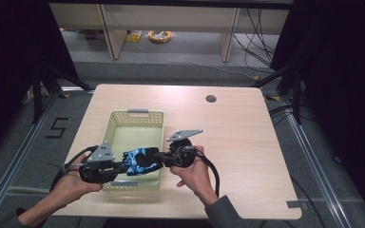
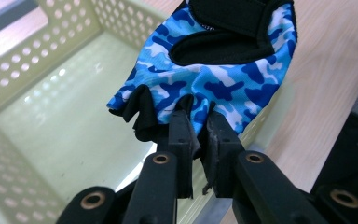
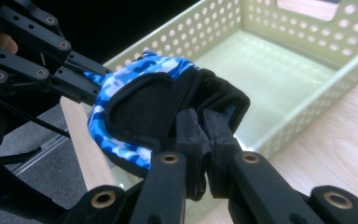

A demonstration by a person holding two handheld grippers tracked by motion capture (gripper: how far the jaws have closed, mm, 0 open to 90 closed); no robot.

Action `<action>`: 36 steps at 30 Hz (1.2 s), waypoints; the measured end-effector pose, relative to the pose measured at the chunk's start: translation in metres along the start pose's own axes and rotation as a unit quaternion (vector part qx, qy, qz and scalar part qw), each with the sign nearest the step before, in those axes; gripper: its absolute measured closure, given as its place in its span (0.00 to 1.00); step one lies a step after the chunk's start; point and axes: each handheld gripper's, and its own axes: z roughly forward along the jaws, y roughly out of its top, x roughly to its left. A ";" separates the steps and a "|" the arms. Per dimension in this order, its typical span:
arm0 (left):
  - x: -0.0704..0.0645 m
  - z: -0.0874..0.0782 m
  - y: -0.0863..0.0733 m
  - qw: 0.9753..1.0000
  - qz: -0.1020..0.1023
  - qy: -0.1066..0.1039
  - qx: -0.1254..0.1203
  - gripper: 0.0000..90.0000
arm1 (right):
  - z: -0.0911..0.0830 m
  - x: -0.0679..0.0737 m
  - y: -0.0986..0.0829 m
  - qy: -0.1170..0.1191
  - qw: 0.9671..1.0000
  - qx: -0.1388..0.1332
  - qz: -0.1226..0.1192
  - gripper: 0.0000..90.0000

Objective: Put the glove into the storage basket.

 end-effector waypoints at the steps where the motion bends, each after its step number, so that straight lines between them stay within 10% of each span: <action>1: 0.003 0.000 -0.002 1.000 0.002 0.000 0.004 0.90 | 0.003 0.000 0.000 -0.001 1.000 0.000 -0.001 0.96; 21: 0.038 0.016 -0.027 0.997 -0.018 0.001 0.079 0.91 | 0.061 0.014 -0.008 -0.010 0.999 0.035 0.013 0.96; 36: 0.040 0.023 -0.024 0.991 0.000 -0.015 0.132 0.78 | 0.068 0.012 -0.018 -0.034 0.997 0.060 0.018 0.96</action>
